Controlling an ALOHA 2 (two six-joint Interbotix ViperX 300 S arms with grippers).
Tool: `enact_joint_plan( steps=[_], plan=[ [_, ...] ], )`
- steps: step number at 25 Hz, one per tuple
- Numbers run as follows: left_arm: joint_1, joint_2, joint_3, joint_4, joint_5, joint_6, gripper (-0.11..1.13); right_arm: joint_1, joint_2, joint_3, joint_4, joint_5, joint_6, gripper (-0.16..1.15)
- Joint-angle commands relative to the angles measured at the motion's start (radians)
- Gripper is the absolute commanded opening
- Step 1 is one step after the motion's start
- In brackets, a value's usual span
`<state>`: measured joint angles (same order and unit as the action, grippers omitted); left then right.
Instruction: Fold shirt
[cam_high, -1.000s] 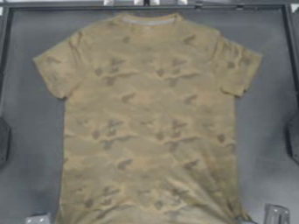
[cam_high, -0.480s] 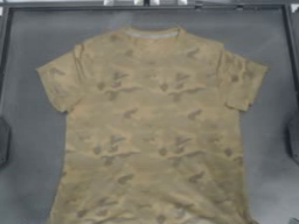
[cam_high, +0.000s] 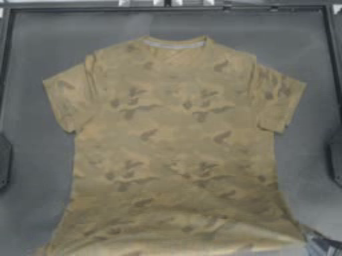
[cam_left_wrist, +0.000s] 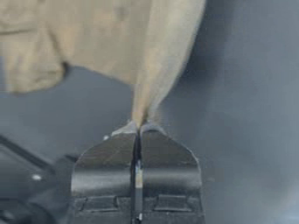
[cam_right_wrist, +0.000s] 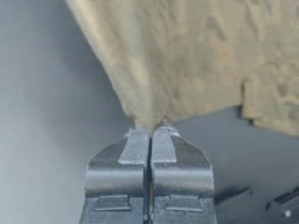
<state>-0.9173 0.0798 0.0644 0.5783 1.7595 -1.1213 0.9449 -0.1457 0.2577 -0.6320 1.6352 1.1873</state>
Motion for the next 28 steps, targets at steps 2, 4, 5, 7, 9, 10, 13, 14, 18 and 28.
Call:
enact_joint_plan(
  steps=[2, 4, 5, 7, 9, 10, 13, 14, 18, 28],
  plan=[
    [0.052, -0.153, 0.035, 0.031, 0.009, 0.043, 0.06, -0.051, -0.081, 0.015, -0.021, 0.006, -0.077, 0.08],
    [0.075, -0.189, 0.064, 0.043, 0.011, 0.066, 0.06, -0.091, -0.1, 0.026, -0.02, 0.003, -0.118, 0.08],
    [0.087, -0.204, 0.077, 0.046, 0.011, 0.08, 0.06, -0.112, -0.11, 0.032, -0.023, 0.0, -0.149, 0.08],
    [0.114, -0.238, 0.109, 0.052, 0.011, 0.101, 0.06, -0.143, -0.129, 0.043, -0.032, -0.002, -0.189, 0.08],
    [0.144, -0.281, 0.143, 0.057, 0.009, 0.115, 0.06, -0.176, -0.146, 0.049, -0.035, 0.0, -0.215, 0.08],
    [0.156, -0.301, 0.161, 0.066, 0.009, 0.12, 0.06, -0.196, -0.152, 0.052, -0.043, 0.012, -0.216, 0.08],
    [0.195, -0.364, 0.216, 0.095, 0.002, 0.147, 0.06, -0.25, -0.181, 0.081, -0.064, 0.044, -0.236, 0.07],
    [0.212, -0.382, 0.233, 0.1, -0.003, 0.16, 0.06, -0.267, -0.195, 0.092, -0.063, 0.038, -0.247, 0.07],
    [0.308, -0.451, 0.298, 0.107, -0.064, 0.224, 0.06, -0.357, -0.258, 0.141, -0.063, -0.012, -0.278, 0.07],
    [0.65, -0.644, 0.463, 0.135, -0.383, 0.387, 0.06, -0.701, -0.379, 0.273, -0.038, -0.216, -0.451, 0.07]
  ],
)
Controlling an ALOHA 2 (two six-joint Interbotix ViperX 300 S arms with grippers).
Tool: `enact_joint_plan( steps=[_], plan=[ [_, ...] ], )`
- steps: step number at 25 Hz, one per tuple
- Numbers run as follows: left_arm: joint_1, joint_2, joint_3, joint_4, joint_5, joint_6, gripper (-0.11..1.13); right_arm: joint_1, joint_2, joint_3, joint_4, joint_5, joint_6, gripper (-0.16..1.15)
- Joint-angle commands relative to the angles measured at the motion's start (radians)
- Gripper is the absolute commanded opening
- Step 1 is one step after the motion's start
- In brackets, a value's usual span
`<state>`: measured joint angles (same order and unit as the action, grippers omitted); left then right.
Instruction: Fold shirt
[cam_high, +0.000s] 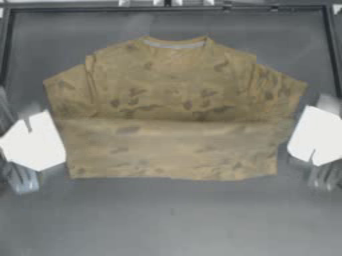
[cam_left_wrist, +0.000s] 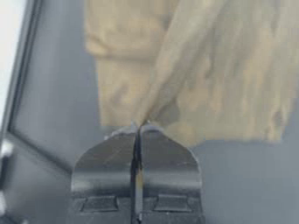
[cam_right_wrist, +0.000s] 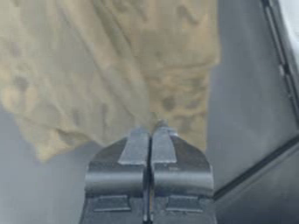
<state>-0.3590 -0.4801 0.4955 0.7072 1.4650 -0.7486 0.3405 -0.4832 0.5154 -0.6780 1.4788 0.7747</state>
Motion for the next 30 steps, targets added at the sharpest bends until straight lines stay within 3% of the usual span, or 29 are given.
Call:
enact_joint_plan(
  steps=[1, 9, 22, 30],
  plan=[
    [0.126, -0.107, 0.055, 0.006, -0.124, 0.021, 0.06, -0.133, -0.049, 0.029, 0.014, -0.087, -0.057, 0.07],
    [0.354, -0.183, 0.193, -0.029, -0.327, 0.109, 0.06, -0.413, -0.057, 0.097, 0.054, -0.281, -0.207, 0.07],
    [0.732, -0.057, 0.19, -0.147, -0.601, 0.413, 0.06, -0.741, 0.014, 0.164, 0.091, -0.523, -0.356, 0.08],
    [0.877, 0.055, 0.176, -0.149, -0.709, 0.485, 0.06, -0.907, 0.058, 0.192, 0.091, -0.676, -0.397, 0.08]
  ],
)
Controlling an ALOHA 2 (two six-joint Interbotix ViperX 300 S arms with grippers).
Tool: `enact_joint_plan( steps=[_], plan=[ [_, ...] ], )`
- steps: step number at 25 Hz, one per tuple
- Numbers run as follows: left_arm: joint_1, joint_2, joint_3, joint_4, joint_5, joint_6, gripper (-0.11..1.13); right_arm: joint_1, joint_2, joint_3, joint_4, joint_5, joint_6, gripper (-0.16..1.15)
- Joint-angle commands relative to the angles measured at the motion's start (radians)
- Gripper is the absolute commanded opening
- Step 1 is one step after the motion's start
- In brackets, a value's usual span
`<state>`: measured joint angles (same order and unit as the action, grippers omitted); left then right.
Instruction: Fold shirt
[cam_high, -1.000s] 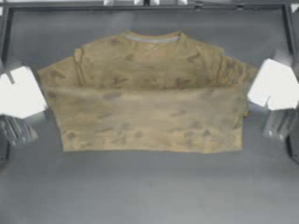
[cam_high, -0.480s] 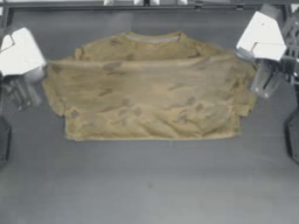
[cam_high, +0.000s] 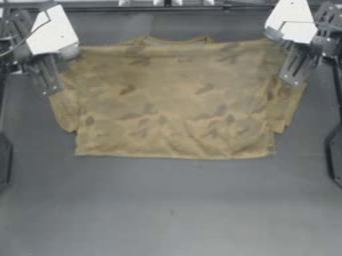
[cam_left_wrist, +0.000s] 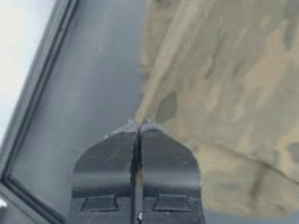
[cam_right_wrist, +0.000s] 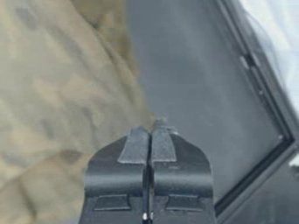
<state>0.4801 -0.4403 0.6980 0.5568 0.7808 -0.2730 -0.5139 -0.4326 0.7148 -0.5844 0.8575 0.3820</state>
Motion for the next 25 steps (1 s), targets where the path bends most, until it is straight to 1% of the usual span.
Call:
enact_joint_plan(
  steps=[1, 7, 10, 15, 18, 22, 25],
  plan=[
    [0.051, 0.026, -0.025, 0.003, -0.032, 0.012, 0.06, -0.069, 0.021, -0.006, -0.003, -0.078, -0.005, 0.08],
    [0.135, 0.109, -0.026, 0.003, -0.109, 0.035, 0.06, -0.146, 0.109, -0.005, -0.014, -0.166, -0.014, 0.08],
    [0.164, 0.158, -0.028, 0.002, -0.141, 0.052, 0.06, -0.184, 0.141, 0.0, -0.014, -0.215, -0.014, 0.08],
    [0.212, 0.218, -0.028, 0.002, -0.206, 0.054, 0.06, -0.23, 0.201, 0.0, -0.023, -0.288, -0.012, 0.08],
    [0.222, 0.247, -0.031, 0.002, -0.232, 0.054, 0.06, -0.245, 0.238, 0.002, -0.023, -0.314, -0.011, 0.08],
    [0.222, 0.298, -0.049, 0.002, -0.236, 0.054, 0.07, -0.265, 0.295, 0.003, -0.015, -0.35, -0.009, 0.08],
    [0.222, 0.328, -0.061, 0.002, -0.242, 0.055, 0.07, -0.265, 0.328, 0.008, -0.005, -0.383, -0.009, 0.08]
  ],
)
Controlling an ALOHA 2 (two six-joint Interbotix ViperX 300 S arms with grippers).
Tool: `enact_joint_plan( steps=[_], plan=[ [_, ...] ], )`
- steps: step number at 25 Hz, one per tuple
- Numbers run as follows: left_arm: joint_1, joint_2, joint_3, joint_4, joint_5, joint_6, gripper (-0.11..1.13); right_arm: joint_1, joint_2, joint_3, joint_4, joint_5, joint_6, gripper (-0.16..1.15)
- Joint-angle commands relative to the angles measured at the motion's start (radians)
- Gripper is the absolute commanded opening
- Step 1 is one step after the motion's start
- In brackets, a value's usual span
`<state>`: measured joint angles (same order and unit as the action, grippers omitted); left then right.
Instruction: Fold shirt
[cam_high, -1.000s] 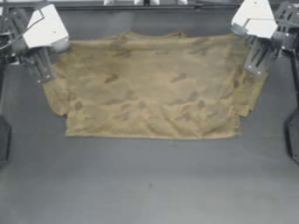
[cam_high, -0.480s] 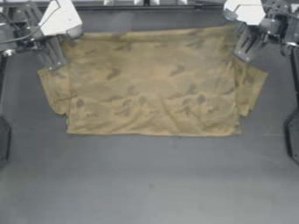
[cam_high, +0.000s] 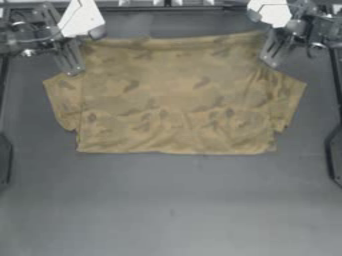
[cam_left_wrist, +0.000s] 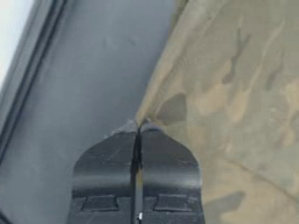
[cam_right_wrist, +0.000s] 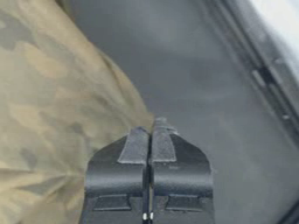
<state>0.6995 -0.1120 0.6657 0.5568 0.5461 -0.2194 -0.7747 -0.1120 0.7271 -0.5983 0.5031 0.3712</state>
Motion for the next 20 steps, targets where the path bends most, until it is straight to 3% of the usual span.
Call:
enact_joint_plan(
  steps=[1, 7, 10, 13, 16, 18, 20],
  plan=[
    [0.003, 0.008, -0.031, 0.002, -0.009, 0.002, 0.07, -0.006, 0.017, -0.002, 0.011, -0.035, 0.002, 0.08],
    [0.003, 0.044, -0.031, 0.0, -0.015, 0.0, 0.09, -0.006, 0.061, 0.005, 0.014, -0.046, 0.0, 0.08],
    [0.003, 0.064, -0.032, -0.005, -0.003, 0.0, 0.24, -0.006, 0.084, 0.005, 0.026, -0.043, -0.003, 0.11],
    [0.003, 0.075, -0.043, -0.031, -0.003, 0.0, 0.53, -0.005, 0.103, 0.008, 0.026, -0.06, -0.005, 0.31],
    [0.003, 0.072, -0.061, -0.067, -0.005, 0.0, 0.87, -0.005, 0.097, 0.0, 0.054, -0.083, -0.003, 0.63],
    [0.003, 0.06, -0.078, -0.081, -0.005, 0.002, 1.02, -0.005, 0.089, -0.011, 0.081, -0.083, -0.005, 0.79],
    [0.003, 0.044, -0.092, -0.086, -0.002, 0.002, 1.05, -0.005, 0.072, -0.015, 0.097, -0.081, -0.005, 0.87]
  ],
)
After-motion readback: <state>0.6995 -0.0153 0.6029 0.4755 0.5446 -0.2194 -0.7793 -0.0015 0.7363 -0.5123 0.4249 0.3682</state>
